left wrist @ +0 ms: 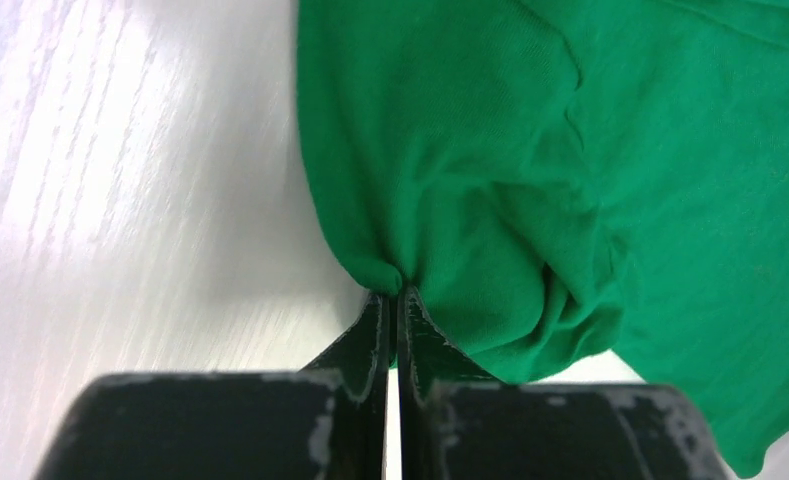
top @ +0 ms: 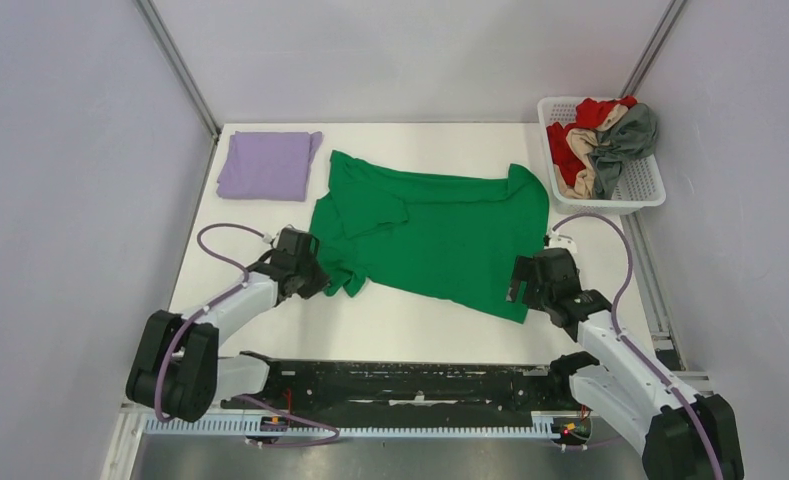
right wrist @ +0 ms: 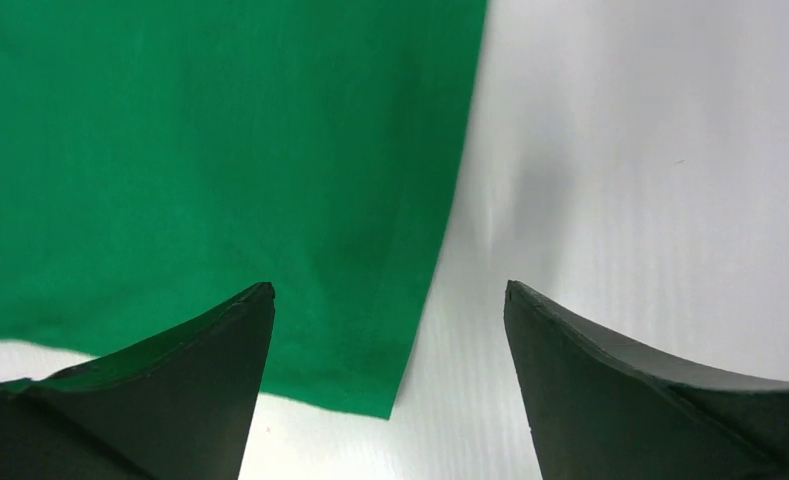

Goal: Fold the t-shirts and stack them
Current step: Flatten out the tshirt

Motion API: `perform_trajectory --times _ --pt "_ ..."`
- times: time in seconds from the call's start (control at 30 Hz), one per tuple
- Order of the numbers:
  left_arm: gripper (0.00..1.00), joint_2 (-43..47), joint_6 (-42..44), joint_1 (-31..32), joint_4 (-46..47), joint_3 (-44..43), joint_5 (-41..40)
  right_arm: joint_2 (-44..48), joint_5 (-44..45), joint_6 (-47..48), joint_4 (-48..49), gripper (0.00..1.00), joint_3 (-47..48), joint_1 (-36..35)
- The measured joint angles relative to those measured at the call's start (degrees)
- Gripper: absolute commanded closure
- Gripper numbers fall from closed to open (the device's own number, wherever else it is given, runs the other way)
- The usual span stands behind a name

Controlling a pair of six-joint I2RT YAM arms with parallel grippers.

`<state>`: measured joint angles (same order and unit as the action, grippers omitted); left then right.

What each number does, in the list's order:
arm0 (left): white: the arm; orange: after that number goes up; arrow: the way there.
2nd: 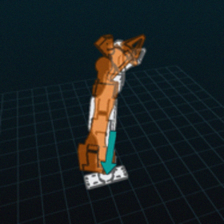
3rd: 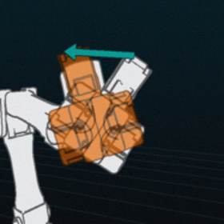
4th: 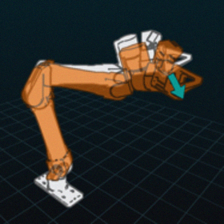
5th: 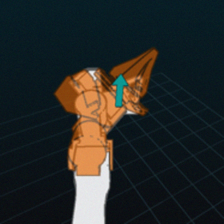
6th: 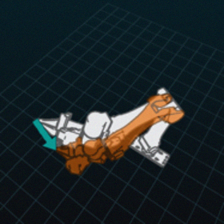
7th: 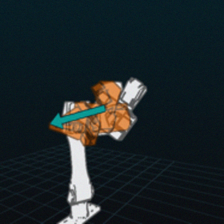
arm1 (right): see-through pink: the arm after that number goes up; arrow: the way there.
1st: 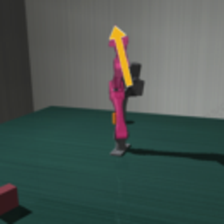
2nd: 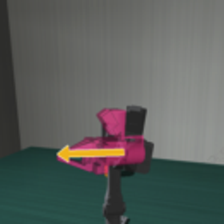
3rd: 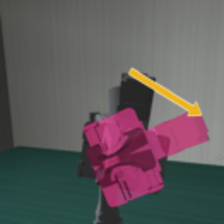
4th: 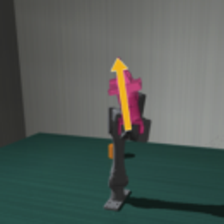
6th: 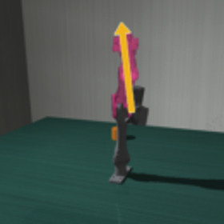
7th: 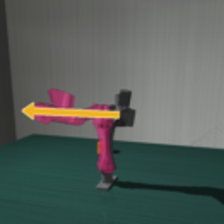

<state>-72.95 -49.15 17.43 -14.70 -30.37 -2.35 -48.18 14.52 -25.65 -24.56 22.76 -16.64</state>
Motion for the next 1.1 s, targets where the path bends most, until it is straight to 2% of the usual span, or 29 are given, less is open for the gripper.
perform_trajectory --times 0.1,0.37,0.43,0.6,0.83,1.1 --pt "0.98 4.0 0.1 0.0 -2.5 0.9 -0.1 -1.8 -4.5 -0.8 -0.5 0.31 -0.8 0.0" --pt "0.98 15.1 -0.3 0.0 -6.4 5.6 1.5 -2.9 -9.5 0.2 -4.5 0.35 -1.1 -0.7" --pt "0.98 16.7 -0.4 0.0 -7.3 6.7 1.8 -2.5 -9.4 0.2 -5.4 0.39 -1.0 -1.6" --pt "0.98 19.7 -0.5 0.0 -8.9 7.4 3.0 -2.1 -8.7 0.0 -6.6 0.4 -1.0 -3.5" --pt "0.98 19.8 -0.5 0.0 -9.4 7.4 4.5 -2.6 -5.5 -1.1 -6.6 0.41 -1.0 -5.5" --pt "0.98 21.2 -0.5 0.0 -9.7 7.4 4.7 -3.7 -2.1 -2.5 -6.0 0.47 -1.1 -7.0"
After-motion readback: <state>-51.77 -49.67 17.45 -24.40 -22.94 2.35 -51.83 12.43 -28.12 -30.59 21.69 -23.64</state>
